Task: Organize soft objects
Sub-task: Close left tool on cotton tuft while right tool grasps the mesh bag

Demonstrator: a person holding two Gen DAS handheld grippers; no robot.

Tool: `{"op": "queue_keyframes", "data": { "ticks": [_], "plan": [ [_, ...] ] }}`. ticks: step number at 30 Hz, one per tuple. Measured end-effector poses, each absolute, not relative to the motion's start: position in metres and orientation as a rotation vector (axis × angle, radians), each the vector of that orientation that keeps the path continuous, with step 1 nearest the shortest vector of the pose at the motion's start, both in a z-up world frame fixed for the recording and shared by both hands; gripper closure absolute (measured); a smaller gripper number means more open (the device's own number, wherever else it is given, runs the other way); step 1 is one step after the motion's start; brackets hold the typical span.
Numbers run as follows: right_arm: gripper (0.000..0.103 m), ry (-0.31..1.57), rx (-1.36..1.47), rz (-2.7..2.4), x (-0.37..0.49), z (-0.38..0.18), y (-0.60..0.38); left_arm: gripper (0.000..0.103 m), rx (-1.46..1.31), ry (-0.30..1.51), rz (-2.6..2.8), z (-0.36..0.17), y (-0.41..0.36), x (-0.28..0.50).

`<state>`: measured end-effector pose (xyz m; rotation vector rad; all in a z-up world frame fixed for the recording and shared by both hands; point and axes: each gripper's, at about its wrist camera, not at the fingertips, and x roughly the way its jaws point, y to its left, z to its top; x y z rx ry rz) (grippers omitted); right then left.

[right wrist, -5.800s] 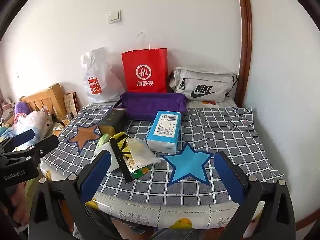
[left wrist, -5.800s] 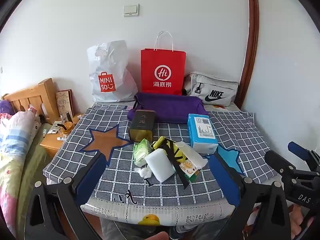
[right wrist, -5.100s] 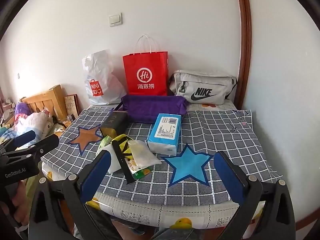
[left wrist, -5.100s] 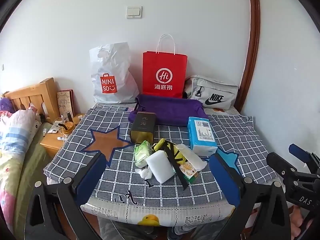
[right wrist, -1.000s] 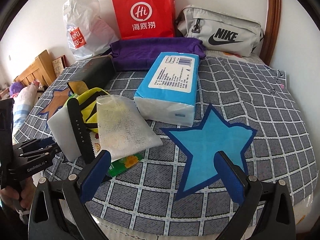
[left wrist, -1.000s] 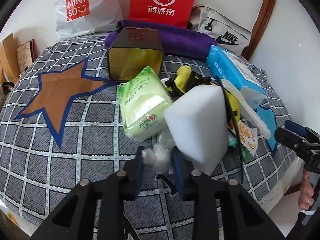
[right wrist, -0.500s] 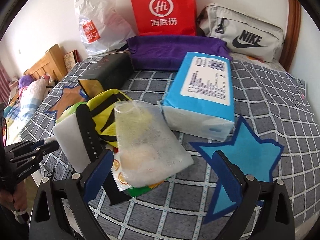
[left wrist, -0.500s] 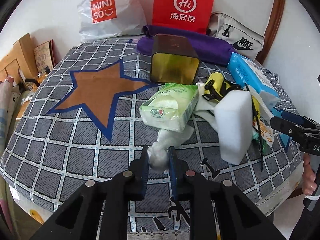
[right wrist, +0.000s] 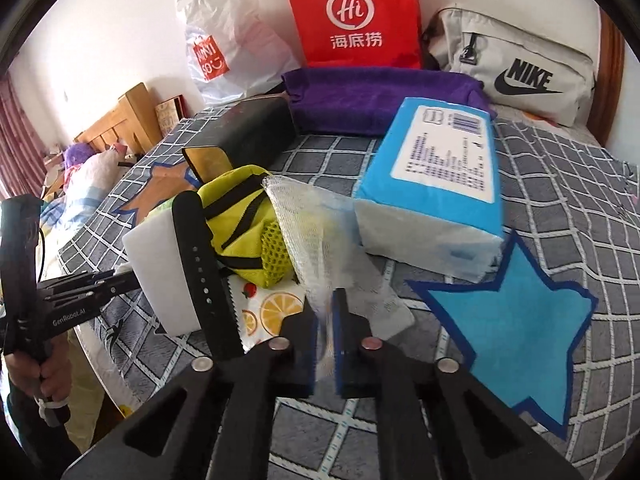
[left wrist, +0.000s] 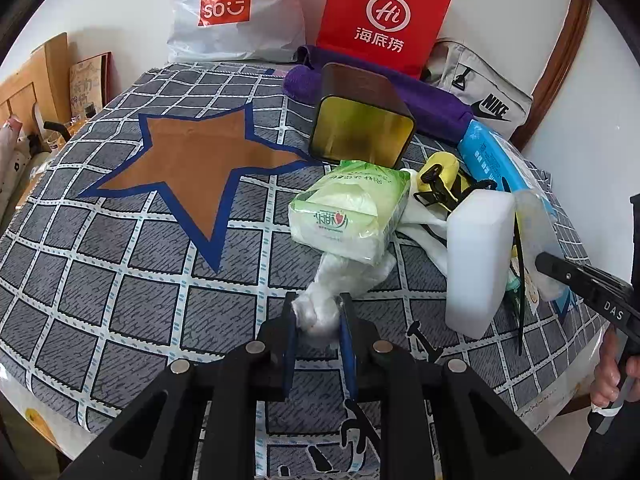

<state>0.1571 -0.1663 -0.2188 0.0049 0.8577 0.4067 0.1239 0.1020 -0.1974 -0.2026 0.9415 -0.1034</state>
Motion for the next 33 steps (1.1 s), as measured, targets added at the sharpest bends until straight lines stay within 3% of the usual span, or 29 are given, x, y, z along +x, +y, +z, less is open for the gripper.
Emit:
{"op": "queue_keyframes", "data": {
  "ticks": [10,14,16,18,20,24,31,32,33],
  "plan": [
    [0.100,0.863,0.003,0.296,0.119,-0.206,-0.223,0.084,-0.204,0.936,-0.097,-0.198,0.103,0.123],
    [0.094,0.892,-0.014,0.282,0.113,-0.217,-0.229,0.084,-0.207,0.941,-0.089,-0.197,0.101,0.125],
    [0.085,0.898,-0.027,0.297,0.114,-0.224,-0.225,0.084,-0.212,0.948,-0.089,-0.197,0.102,0.126],
    [0.055,0.876,-0.036,0.300,0.114,-0.226,-0.221,0.084,-0.211,0.952,-0.096,-0.196,0.101,0.127],
    [0.042,0.848,-0.045,0.295,0.116,-0.228,-0.220,0.084,-0.197,0.956,-0.096,-0.196,0.100,0.127],
    [0.033,0.844,-0.078,0.292,0.131,-0.234,-0.217,0.079,-0.179,0.962,-0.099,-0.196,0.096,0.129],
    [0.033,0.852,-0.098,0.261,0.154,-0.248,-0.217,0.079,-0.185,0.962,-0.086,-0.196,0.097,0.131],
    [0.040,0.848,-0.093,0.260,0.155,-0.248,-0.218,0.080,-0.179,0.964,-0.084,-0.196,0.097,0.130],
    [0.055,0.842,-0.092,0.250,0.154,-0.247,-0.220,0.083,-0.167,0.970,-0.085,-0.195,0.096,0.131]
  ]
}}
